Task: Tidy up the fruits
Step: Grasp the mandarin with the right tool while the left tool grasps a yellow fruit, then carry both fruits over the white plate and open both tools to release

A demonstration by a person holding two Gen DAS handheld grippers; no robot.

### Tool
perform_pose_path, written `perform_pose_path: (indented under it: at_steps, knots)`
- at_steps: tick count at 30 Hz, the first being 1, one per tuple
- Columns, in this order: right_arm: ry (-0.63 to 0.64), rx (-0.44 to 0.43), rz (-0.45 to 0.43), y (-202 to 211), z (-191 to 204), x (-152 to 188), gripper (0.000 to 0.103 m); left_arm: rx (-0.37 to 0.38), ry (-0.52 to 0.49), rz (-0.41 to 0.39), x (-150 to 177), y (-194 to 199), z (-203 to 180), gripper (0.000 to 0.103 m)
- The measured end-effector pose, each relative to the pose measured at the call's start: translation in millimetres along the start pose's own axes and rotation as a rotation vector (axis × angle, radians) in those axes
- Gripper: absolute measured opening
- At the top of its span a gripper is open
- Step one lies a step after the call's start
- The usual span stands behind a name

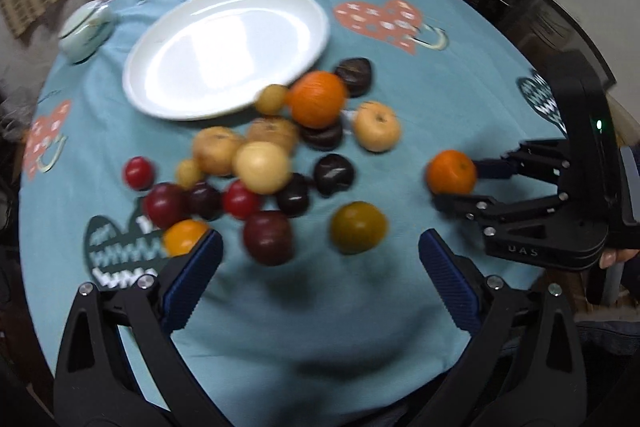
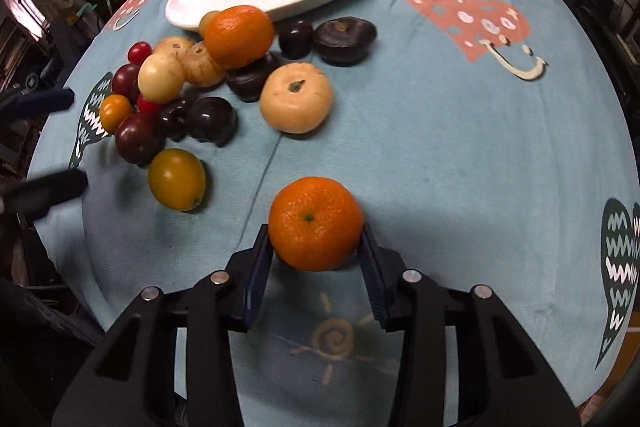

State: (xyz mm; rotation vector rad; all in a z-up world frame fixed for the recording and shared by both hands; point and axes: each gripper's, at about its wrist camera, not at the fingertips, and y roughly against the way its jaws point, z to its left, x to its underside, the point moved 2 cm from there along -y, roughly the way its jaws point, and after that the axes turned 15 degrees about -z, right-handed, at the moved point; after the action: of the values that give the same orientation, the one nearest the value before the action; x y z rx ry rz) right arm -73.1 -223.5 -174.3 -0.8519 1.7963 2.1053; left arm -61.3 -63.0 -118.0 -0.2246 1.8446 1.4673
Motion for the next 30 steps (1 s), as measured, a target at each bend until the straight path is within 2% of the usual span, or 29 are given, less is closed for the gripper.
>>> perform_pose_path:
  at_steps: [2, 4, 6, 9, 11, 13, 18, 23, 26, 30]
  knots:
    - [-0.009, 0.006, -0.010, 6.8, -3.9, 1.8, 0.043, 0.040, -0.044, 0.015, 0.6, -10.3, -16.8, 0.093]
    - [-0.020, 0.008, -0.013, 11.5, -8.3, 3.5, 0.043, 0.053, -0.068, 0.037, 1.2, -23.7, -27.4, 0.083]
    - [-0.024, 0.014, -0.023, 14.4, -13.4, 5.8, 0.043, 0.047, -0.065, 0.080, 4.0, -39.3, -30.5, 0.054]
    - [-0.033, 0.011, -0.032, 22.4, -16.4, 8.3, 0.043, -0.021, -0.069, 0.116, 8.3, -58.9, -25.6, 0.052]
    - [-0.039, 0.009, -0.038, 24.9, -18.6, 9.6, 0.043, -0.015, -0.047, 0.143, 11.4, -63.9, -20.9, 0.051]
    - [-0.040, 0.011, -0.039, 24.4, -18.8, 9.7, 0.043, -0.001, -0.045, 0.137, 12.5, -62.0, -19.2, 0.040]
    - [-0.041, 0.008, -0.049, 22.7, -15.2, 6.8, 0.043, 0.034, -0.005, 0.135, 12.3, -58.1, -10.4, 0.039]
    - [-0.020, -0.006, -0.077, 26.9, -7.5, -8.4, 0.043, 0.082, 0.059, 0.036, -6.8, -26.5, 3.1, 0.040]
    - [-0.005, -0.035, -0.106, 29.0, -0.6, -30.8, 0.043, 0.076, 0.119, -0.037, -33.5, -12.7, 23.7, 0.040]
    - [0.005, -0.067, -0.182, 23.6, 9.4, -85.2, 0.043, 0.017, 0.186, -0.100, -77.0, -13.2, 61.2, 0.040]
